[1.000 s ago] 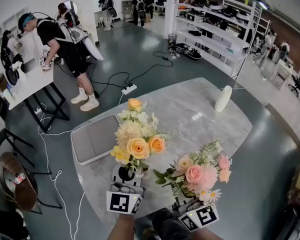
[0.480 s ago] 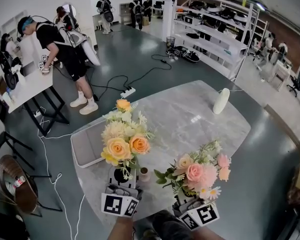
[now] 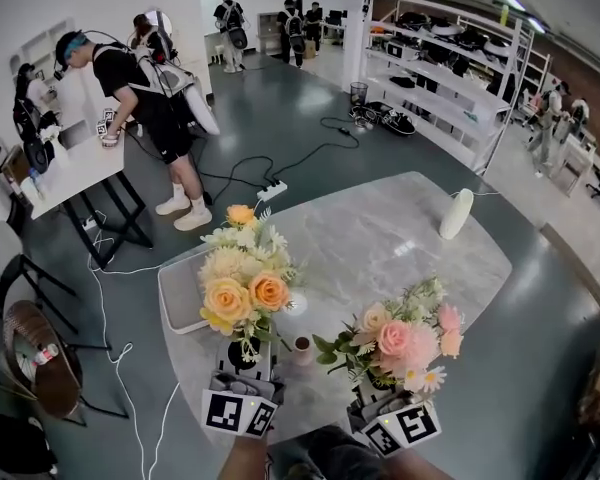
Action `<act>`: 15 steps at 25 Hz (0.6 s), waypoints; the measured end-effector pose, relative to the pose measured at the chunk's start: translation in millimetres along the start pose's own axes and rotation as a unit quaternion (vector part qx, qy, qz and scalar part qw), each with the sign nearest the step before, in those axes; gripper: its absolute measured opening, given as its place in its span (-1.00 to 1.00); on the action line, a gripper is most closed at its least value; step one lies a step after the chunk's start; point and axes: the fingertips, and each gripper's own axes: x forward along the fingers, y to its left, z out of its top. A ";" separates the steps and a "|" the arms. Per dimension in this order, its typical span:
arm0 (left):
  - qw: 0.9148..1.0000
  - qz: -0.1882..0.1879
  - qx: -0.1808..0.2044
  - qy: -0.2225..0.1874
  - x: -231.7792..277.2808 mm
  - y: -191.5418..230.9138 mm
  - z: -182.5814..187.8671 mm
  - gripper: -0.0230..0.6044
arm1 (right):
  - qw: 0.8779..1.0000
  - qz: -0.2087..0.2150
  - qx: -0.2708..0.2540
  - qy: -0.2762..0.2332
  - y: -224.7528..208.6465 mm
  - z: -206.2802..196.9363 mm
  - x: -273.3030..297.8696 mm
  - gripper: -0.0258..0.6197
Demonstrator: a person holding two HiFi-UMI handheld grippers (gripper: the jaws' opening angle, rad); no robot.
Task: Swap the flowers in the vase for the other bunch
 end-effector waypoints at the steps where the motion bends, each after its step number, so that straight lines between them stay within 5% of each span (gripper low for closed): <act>1: 1.000 0.003 0.000 0.000 -2.6 3.1 0.5 -0.75 | 1.000 0.003 0.000 0.000 2.7 -0.6 2.4 -0.70; 15: 0.999 0.048 0.013 0.005 -28.0 21.8 6.3 -0.75 | 0.999 0.048 0.013 0.001 22.9 1.7 25.6 -0.70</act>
